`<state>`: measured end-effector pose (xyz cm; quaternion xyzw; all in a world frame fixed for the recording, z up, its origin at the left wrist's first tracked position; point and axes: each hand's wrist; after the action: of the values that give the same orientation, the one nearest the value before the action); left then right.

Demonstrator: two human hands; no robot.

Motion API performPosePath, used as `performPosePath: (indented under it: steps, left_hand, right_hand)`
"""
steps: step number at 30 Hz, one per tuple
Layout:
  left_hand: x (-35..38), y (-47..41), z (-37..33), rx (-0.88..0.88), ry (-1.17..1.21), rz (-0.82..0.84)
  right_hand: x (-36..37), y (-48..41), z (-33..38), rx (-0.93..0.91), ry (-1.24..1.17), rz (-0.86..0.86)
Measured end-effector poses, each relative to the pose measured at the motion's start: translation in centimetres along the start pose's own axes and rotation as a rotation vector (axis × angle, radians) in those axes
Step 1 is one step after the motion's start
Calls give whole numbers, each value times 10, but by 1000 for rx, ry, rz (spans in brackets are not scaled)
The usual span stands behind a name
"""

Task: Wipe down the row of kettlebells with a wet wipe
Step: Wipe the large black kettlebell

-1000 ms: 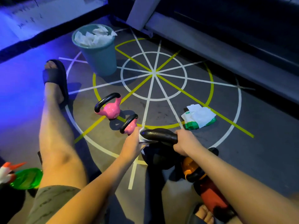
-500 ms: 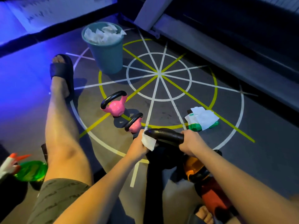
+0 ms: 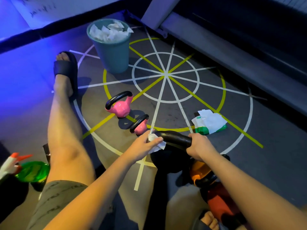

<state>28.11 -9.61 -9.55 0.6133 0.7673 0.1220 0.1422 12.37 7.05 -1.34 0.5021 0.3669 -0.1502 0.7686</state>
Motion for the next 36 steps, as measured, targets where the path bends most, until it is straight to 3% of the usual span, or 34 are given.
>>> performPosePath:
  steps: [8,11,18,23,30,34,36]
  left_hand:
    - [1,-28,18,99,-49,-30]
    - [8,-37,31,114,82,-60]
    - [47,-35,43,83,275,-386]
    - [62,-28,32,2,295,-502]
    - [26,-35,24,19,-146,-291]
    - [6,-32,13,135,-33,-38]
    - [4,-33,14,156,-11,-10]
  right_hand:
    - [-1,0,0,0,8,2]
    - [-1,0,1,10,3,5]
    - [-2,6,8,40,-5,-8]
    - [-1,13,13,62,-9,-24]
    - [0,13,12,56,-24,-32]
    - [2,13,10,49,-33,-48]
    - [3,14,10,43,-38,-51]
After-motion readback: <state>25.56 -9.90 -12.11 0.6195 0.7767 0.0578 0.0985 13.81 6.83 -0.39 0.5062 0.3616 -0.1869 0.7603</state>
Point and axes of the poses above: each hand's wrist, its own y-axis away from the middle knuckle, its own x-axis out of the palm, z = x × y, and after that the axes turned 8 degrees about z, right-handed
